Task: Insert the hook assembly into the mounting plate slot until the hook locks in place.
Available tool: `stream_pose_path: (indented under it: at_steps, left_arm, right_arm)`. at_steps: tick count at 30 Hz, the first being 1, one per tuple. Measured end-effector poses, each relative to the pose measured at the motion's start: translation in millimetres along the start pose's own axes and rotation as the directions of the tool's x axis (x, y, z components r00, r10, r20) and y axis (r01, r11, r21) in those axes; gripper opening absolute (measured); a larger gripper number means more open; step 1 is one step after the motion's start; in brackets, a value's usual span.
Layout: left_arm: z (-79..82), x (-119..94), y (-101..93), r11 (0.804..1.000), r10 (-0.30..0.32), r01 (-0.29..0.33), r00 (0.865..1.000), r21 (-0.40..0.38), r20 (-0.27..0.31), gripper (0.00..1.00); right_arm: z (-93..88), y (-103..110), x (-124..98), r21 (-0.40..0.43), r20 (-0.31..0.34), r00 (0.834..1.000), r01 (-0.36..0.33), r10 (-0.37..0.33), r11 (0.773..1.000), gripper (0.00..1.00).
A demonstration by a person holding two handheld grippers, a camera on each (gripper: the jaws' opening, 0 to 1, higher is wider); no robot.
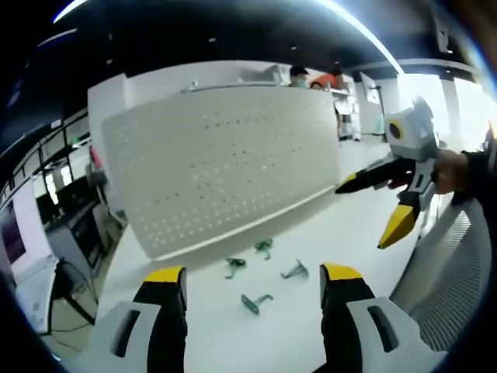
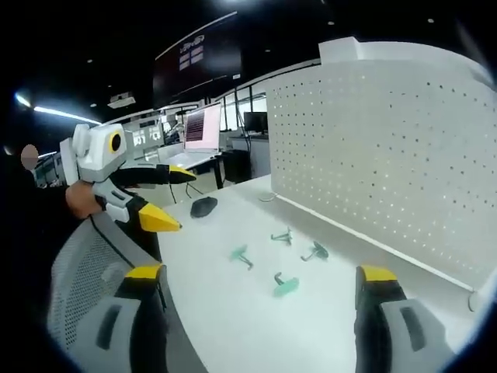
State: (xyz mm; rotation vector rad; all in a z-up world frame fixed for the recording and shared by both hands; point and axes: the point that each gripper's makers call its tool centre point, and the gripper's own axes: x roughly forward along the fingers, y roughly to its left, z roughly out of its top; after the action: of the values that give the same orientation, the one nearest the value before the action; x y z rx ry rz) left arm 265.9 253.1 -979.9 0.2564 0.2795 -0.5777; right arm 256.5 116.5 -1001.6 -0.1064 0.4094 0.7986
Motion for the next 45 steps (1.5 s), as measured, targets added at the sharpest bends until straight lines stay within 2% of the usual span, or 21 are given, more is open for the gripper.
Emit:
stream_pose_path:
  at_steps: [34, 45]
  left_arm:
    - [-3.0, 1.4, -4.5, 1.0, -0.02, 0.021, 1.0, 0.01, -0.018, 0.7]
    - [2.2, -1.2, -2.6, 1.0, -0.007, 0.007, 1.0, 0.016, 0.009, 0.7]
  right_arm:
    - [-14.8, 2.4, 6.4, 0.007, -0.061, 0.998, -0.016, 0.017, 1.0, 0.98]
    - [-6.5, -1.3, 2.0, -0.008, -0.031, 1.0, 0.004, -0.004, 1.0, 0.98]
